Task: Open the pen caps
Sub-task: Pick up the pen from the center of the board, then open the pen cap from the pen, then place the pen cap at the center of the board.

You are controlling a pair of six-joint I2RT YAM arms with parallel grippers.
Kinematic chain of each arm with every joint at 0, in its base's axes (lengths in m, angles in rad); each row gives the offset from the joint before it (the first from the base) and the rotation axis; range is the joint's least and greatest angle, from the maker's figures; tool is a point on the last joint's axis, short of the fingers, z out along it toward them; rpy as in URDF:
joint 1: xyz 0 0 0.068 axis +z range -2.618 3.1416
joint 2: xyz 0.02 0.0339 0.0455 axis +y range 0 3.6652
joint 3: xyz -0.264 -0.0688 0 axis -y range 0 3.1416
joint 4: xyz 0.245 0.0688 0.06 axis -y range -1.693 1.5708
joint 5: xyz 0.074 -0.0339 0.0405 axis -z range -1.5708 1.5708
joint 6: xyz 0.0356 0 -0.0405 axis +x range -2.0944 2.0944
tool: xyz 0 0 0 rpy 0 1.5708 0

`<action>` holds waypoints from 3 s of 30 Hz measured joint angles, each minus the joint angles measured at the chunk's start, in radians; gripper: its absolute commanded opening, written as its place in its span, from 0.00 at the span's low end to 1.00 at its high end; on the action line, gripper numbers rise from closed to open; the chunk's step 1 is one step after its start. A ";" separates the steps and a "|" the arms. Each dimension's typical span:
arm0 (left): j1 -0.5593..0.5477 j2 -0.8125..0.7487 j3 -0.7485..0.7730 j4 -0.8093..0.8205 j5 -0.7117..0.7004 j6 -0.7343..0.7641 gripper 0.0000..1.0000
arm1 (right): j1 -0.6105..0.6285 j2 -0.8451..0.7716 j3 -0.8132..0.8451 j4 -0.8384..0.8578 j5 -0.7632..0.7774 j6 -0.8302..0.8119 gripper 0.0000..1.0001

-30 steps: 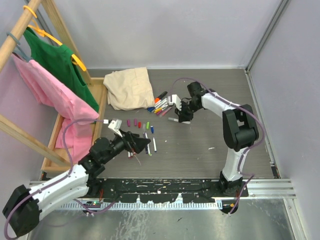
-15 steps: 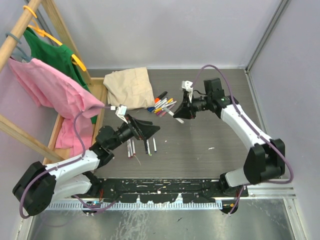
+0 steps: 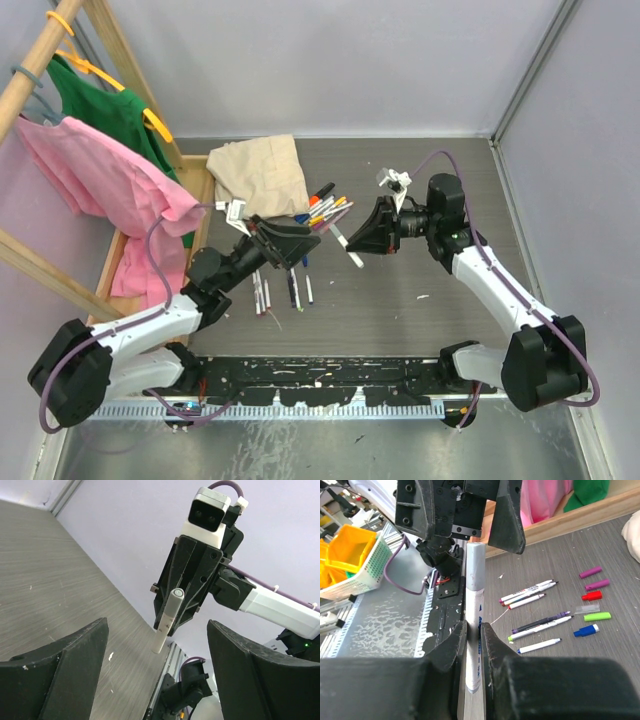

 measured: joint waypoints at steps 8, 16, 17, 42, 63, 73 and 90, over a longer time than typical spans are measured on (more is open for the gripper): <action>-0.055 0.093 0.051 0.052 -0.006 0.003 0.73 | 0.008 0.005 -0.020 0.101 -0.033 0.101 0.01; -0.082 0.117 0.065 0.064 -0.037 0.019 0.58 | 0.029 0.048 -0.023 0.119 -0.035 0.122 0.01; -0.083 0.120 0.068 0.065 -0.039 0.023 0.56 | 0.031 0.051 -0.024 0.119 -0.035 0.122 0.01; -0.096 0.184 0.098 0.074 -0.045 0.048 0.00 | 0.060 0.066 -0.042 0.120 0.003 0.130 0.51; -0.019 0.149 0.169 -0.027 -0.051 0.211 0.00 | 0.132 0.093 -0.061 0.154 0.095 0.118 0.01; 0.166 0.006 0.335 -0.036 -0.122 0.240 0.00 | 0.159 0.134 -0.068 0.093 0.105 0.071 0.01; 0.153 0.032 0.098 -0.264 -0.068 0.064 0.00 | 0.159 0.145 -0.128 0.031 0.609 0.161 0.01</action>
